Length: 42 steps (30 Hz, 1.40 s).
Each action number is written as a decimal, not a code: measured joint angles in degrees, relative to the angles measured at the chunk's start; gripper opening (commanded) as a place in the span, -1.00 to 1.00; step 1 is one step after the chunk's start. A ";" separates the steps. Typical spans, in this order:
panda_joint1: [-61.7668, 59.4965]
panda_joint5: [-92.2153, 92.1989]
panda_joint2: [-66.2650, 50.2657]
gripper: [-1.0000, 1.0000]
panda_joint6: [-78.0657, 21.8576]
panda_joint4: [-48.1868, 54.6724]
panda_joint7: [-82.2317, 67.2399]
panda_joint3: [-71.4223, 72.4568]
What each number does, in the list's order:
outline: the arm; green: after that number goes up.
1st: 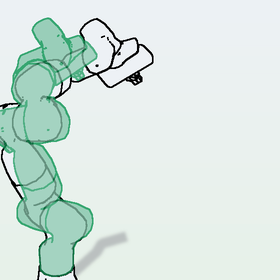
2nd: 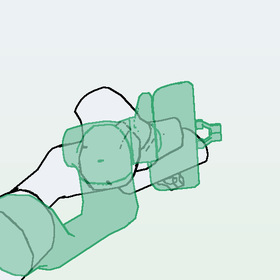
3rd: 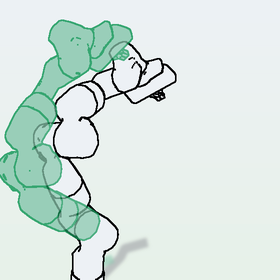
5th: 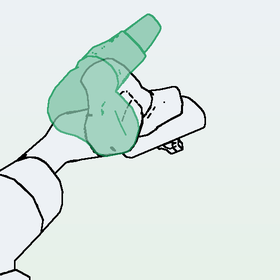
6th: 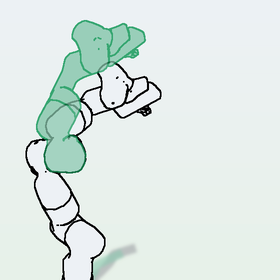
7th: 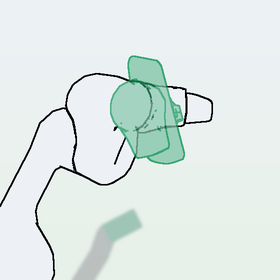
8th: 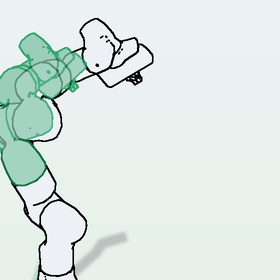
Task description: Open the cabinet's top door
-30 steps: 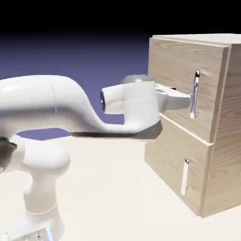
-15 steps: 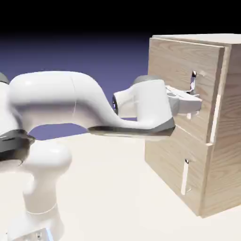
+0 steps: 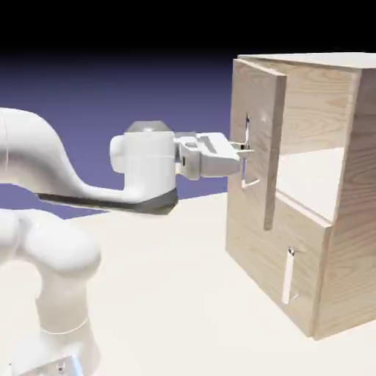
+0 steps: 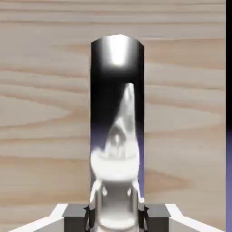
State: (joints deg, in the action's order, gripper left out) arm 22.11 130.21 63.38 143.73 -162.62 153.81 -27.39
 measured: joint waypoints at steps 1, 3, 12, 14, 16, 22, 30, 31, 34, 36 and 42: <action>-1.00 -2.49 1.17 -1.00 -1.03 -1.24 -0.90 1.99; -2.59 -7.48 3.48 -1.00 -3.10 -3.47 -2.68 5.86; -3.78 -29.95 12.20 -1.00 -13.99 -9.95 -9.64 22.97; -3.06 -34.94 13.39 -1.00 -16.92 -10.60 -10.72 27.03; -2.14 -39.85 14.16 -1.00 -20.02 -10.92 -11.56 31.18; 0.66 -53.51 13.61 -1.00 -29.79 -9.82 -12.50 43.64; 0.70 -69.84 6.80 -1.00 -43.77 -3.09 -11.00 60.25; 0.15 -71.71 5.59 -1.00 -45.60 -1.77 -10.67 62.32; -2.41 -77.00 1.71 -1.00 -51.20 2.86 -9.63 68.55; -4.89 -80.20 -0.95 -1.00 -55.00 6.46 -8.91 72.71; -15.32 -87.84 -7.94 -1.00 -66.08 18.71 -7.12 84.85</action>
State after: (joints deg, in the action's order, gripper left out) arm 6.79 42.37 55.44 77.66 -143.91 146.69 57.47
